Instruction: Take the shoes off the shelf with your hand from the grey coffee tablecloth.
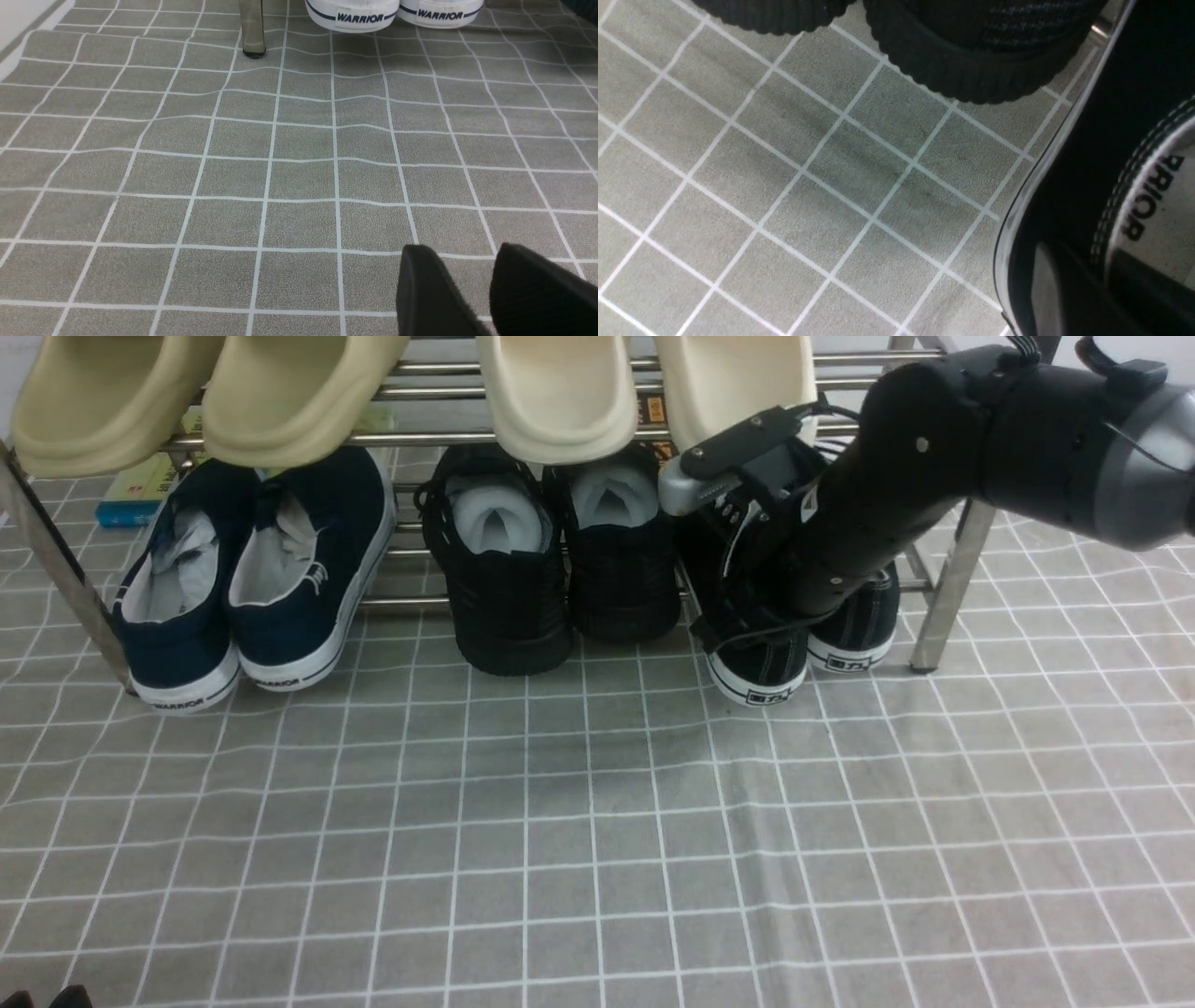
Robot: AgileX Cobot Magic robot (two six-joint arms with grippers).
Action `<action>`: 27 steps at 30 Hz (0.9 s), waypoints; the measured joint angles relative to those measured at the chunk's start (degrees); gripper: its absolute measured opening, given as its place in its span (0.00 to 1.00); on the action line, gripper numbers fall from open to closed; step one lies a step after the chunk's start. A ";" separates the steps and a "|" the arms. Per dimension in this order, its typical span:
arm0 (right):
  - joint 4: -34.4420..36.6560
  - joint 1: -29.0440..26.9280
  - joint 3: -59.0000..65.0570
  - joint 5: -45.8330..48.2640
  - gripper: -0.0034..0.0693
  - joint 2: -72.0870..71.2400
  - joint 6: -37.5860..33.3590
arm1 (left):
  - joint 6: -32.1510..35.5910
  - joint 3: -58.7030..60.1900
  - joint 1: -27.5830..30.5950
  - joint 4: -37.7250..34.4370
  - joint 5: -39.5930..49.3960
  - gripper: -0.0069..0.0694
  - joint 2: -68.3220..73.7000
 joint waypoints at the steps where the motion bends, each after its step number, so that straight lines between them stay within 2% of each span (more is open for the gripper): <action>1: -0.13 0.42 -0.58 3.60 0.06 -0.81 0.00 | 0.00 0.00 0.00 0.00 0.00 0.41 0.00; 15: 3.66 2.05 -2.67 23.62 0.06 -9.00 0.79 | 0.00 0.00 0.00 0.00 0.00 0.41 -0.11; 18: 4.15 2.60 -2.67 24.89 0.06 -9.68 1.40 | 0.00 0.00 0.00 0.00 0.00 0.41 -0.11; 22: 4.06 5.36 -1.87 25.17 0.07 -11.24 4.06 | 0.00 0.00 0.00 0.00 0.00 0.41 -0.11; 27: 1.79 11.91 2.01 26.05 0.07 -12.70 8.98 | 0.00 0.00 0.00 0.00 0.00 0.41 -0.11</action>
